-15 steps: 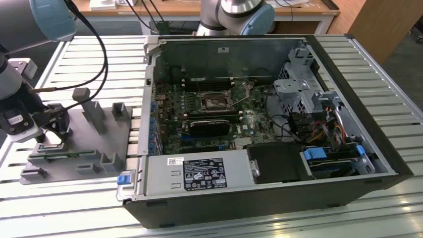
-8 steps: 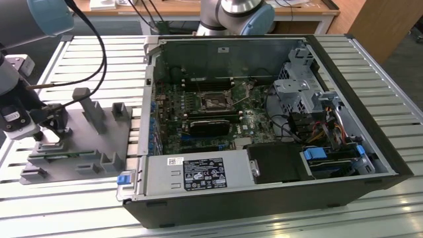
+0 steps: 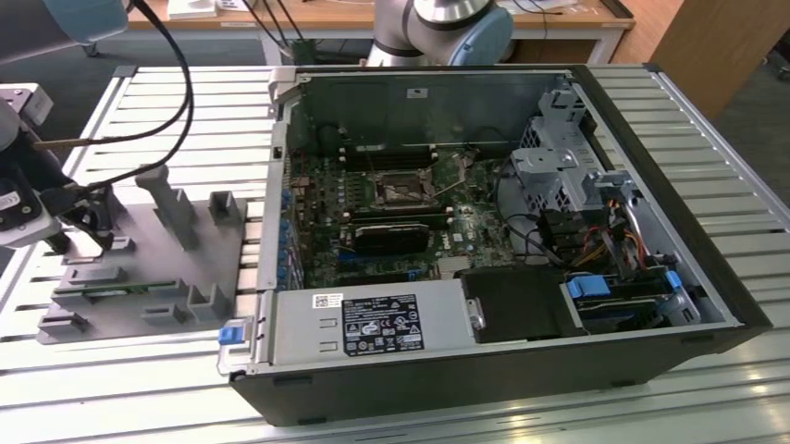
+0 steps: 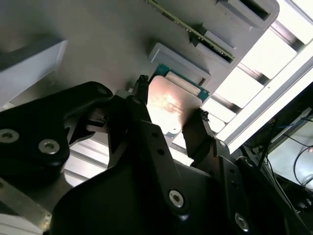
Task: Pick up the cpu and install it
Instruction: 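Pick up the cpu and move it towards the insertion slot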
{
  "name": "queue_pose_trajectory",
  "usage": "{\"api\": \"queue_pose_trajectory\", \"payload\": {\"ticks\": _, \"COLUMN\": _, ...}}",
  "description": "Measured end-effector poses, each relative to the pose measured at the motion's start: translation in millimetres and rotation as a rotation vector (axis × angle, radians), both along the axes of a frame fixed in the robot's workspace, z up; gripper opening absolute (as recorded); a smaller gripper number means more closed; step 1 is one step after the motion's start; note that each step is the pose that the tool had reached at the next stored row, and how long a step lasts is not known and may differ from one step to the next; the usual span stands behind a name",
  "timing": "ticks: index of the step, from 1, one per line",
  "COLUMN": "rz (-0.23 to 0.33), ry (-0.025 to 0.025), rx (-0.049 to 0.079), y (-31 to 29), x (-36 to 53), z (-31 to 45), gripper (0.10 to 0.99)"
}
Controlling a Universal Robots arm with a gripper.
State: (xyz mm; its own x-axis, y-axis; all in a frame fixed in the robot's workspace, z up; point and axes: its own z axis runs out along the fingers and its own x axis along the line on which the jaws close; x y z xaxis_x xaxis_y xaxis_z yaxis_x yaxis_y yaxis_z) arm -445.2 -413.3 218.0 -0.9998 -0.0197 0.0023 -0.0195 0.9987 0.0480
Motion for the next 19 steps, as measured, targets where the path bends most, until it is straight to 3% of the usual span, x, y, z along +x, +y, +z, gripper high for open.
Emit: {"api": "queue_pose_trajectory", "payload": {"ticks": 19, "rz": 0.0, "ry": 0.0, "rx": 0.002, "y": 0.0, "x": 0.0, "z": 8.6, "gripper": 0.533}}
